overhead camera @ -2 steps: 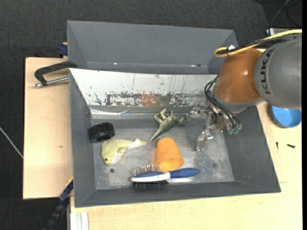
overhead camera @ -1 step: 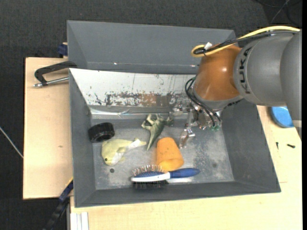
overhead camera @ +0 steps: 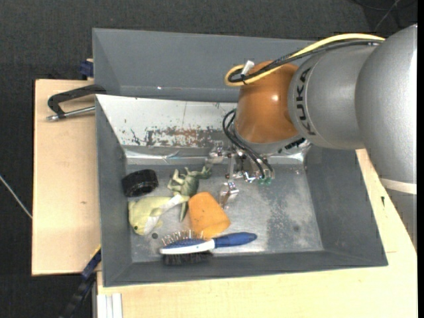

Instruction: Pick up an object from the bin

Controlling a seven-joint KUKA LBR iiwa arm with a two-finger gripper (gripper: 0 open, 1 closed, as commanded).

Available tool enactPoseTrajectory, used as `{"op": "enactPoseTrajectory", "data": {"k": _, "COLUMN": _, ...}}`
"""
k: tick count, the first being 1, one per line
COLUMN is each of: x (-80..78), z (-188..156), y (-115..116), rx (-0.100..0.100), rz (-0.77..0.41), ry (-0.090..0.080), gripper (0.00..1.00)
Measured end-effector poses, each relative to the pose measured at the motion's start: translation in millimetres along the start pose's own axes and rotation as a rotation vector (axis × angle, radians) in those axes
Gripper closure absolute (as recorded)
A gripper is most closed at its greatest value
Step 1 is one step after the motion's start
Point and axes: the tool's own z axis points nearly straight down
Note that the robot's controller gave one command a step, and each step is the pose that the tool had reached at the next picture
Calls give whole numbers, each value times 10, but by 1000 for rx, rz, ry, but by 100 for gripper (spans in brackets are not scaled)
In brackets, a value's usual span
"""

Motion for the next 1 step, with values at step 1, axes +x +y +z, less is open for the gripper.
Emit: {"op": "enactPoseTrajectory", "data": {"k": 1, "x": -26, "z": 55, "y": 506, "rx": 4, "rz": -179, "ry": 0, "gripper": 0}}
